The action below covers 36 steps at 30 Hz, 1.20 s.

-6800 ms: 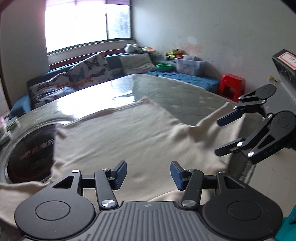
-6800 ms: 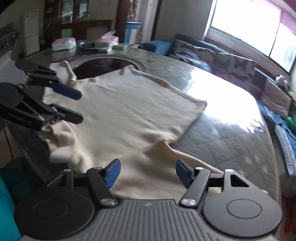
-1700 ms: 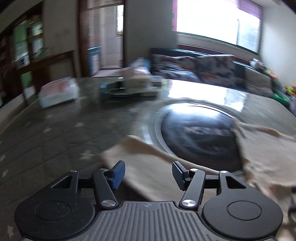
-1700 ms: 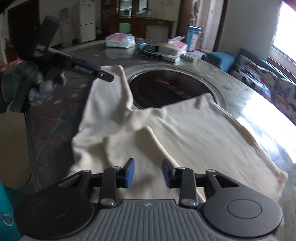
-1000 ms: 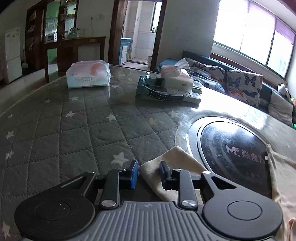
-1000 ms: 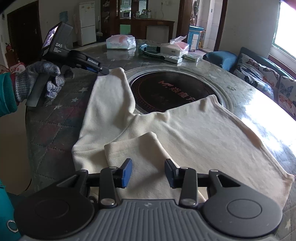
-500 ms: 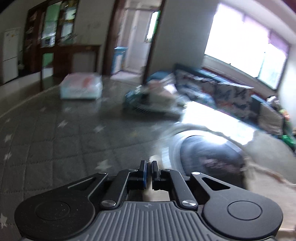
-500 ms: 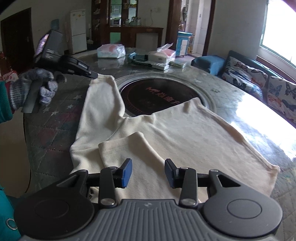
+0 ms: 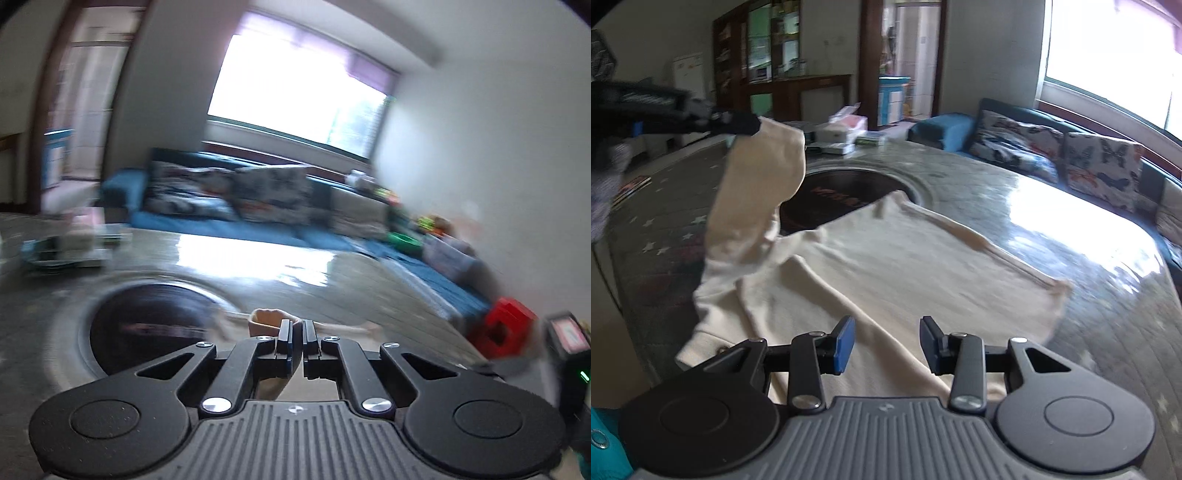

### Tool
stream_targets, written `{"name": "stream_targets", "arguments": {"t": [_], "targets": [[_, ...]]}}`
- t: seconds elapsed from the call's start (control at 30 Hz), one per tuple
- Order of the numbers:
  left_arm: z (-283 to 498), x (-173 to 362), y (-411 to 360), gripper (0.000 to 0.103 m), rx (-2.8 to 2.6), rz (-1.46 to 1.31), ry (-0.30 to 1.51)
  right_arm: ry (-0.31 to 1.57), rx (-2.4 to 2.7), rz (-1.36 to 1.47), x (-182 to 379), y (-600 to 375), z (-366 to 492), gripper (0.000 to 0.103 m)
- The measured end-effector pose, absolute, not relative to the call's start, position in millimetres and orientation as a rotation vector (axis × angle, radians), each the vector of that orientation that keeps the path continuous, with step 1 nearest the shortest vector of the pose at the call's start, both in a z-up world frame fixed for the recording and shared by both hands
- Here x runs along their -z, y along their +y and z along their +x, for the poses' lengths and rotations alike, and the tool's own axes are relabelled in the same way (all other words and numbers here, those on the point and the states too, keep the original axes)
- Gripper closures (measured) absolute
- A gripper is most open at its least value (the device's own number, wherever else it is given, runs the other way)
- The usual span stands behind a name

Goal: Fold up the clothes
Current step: 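Fold the held sleeve across the shirt body and open the left tool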

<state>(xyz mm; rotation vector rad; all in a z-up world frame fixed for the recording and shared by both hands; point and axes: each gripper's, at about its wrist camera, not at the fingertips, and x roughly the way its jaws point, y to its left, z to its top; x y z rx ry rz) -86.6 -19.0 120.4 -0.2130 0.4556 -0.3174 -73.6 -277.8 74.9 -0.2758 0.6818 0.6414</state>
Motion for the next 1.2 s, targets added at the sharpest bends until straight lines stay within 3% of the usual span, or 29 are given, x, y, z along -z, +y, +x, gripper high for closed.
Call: {"name": "stream_targets", "arguments": {"t": [0.33, 0.53, 0.57, 0.6, 0.8, 1.2], "targets": [[-80, -79, -100, 0.096, 0.520, -0.100, 0.580, 0.705, -0.535, -0.201, -70, -321, -80, 0.064], [-90, -62, -108, 0.084, 0.562, -0.023, 0.607, 0.704, -0.519, -0.188, -71, -326, -81, 0.064], [-92, -61, -107, 0.077, 0.564, -0.010, 0.604, 0.705, -0.517, -0.185, -71, -326, -80, 0.064], [-95, -60, -104, 0.070, 0.564, 0.001, 0.598, 0.705, -0.514, -0.182, -71, -327, -80, 0.064], [-110, -59, -59, 0.060, 0.437, 0.092, 0.550, 0.716, -0.554, -0.172, -71, -318, -79, 0.065], [-130, -24, 25, 0.059, 0.234, 0.148, 0.645, 0.780, -0.625, -0.233, -48, -282, -73, 0.071]]}}
